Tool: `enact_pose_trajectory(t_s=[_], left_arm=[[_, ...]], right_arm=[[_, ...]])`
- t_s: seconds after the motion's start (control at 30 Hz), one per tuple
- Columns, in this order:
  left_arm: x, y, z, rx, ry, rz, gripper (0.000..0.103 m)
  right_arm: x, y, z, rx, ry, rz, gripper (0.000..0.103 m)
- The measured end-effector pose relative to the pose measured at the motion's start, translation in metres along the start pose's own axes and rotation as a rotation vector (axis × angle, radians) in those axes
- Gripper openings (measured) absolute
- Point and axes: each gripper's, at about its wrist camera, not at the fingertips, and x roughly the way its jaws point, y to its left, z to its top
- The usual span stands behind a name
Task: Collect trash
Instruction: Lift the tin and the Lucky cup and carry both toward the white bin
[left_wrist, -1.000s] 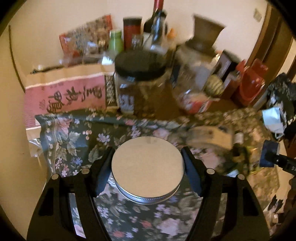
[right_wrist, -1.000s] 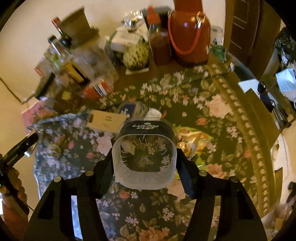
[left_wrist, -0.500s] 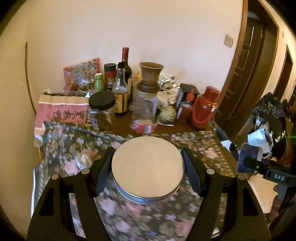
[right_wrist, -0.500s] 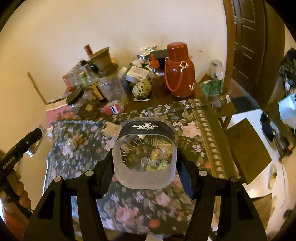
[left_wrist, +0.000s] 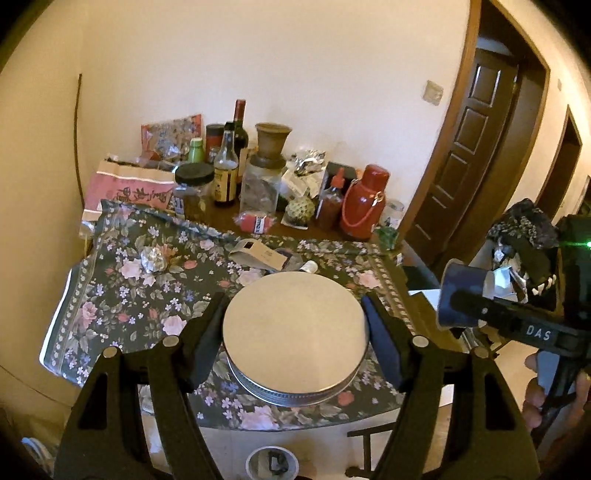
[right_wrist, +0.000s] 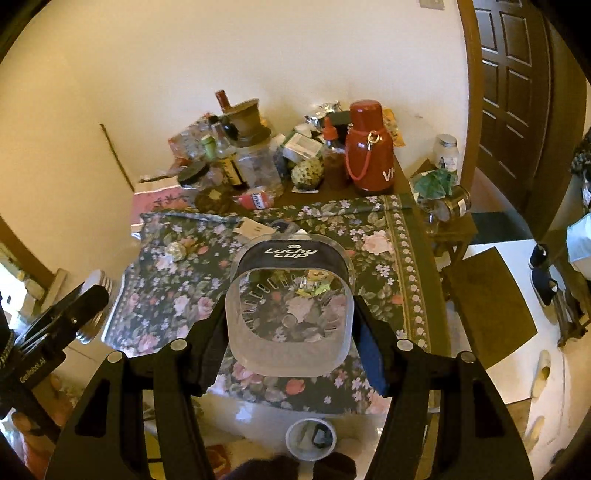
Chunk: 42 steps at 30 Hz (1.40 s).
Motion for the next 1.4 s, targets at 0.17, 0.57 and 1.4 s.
enact_pose_trajectory(t_s=[0.17,0.57,1.4], left_arm=[[-0.028,-0.001,0.0,0.018,-0.044,-0.012,0.071],[-0.137,0.026,-0.055,0.076,-0.105,-0.106,0.071],[-0.14,0.038,-0.181,0.039,0.137,-0.142,0.071]], right_arm=[[-0.03,0.015,-0.016,0.014,-0.049,0.016,0.059],[-0.101,0.079,-0.096,0.048,-0.149,-0.03,0.059],[-0.08,0.09,-0.221,0.056,0.087,-0.081,0.059]])
